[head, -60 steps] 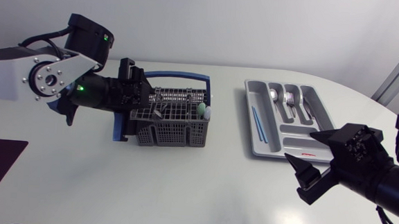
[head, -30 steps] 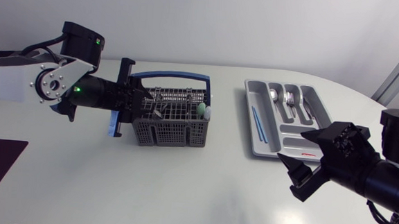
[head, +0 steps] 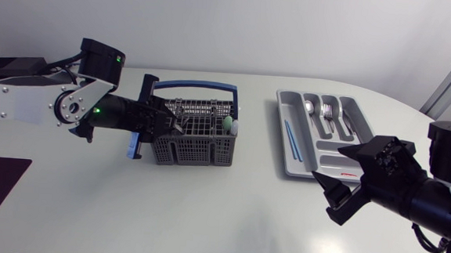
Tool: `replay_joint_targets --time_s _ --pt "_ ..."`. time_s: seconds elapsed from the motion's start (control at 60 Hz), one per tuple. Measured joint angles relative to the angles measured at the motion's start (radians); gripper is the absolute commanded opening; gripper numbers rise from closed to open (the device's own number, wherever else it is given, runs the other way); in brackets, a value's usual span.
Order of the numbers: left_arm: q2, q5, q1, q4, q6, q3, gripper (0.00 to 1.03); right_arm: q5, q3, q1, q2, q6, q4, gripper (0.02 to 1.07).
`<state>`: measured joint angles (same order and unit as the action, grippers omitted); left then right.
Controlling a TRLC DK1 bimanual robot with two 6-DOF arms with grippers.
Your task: Unload the cutlery basket into the drawer organizer.
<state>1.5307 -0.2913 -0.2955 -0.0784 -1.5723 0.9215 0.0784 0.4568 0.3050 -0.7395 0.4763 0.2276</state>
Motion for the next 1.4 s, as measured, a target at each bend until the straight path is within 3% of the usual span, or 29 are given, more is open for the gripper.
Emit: replay_joint_targets --time_s 0.75,0.817,0.883,1.4 --pt "0.021 0.000 -0.016 0.001 0.001 0.001 0.26 0.000 0.000 0.000 -0.008 0.000 -0.021 0.91" --pt "0.021 0.000 -0.016 0.001 0.001 0.005 0.11 0.000 0.000 0.000 -0.008 0.000 -0.022 0.91" --pt "0.021 -0.001 -0.016 0.002 0.002 0.007 0.04 0.000 0.000 0.000 -0.008 0.000 -0.022 0.91" --pt "0.020 -0.012 -0.022 0.002 0.002 0.011 0.04 0.000 0.000 0.000 -0.008 0.000 -0.023 0.91"
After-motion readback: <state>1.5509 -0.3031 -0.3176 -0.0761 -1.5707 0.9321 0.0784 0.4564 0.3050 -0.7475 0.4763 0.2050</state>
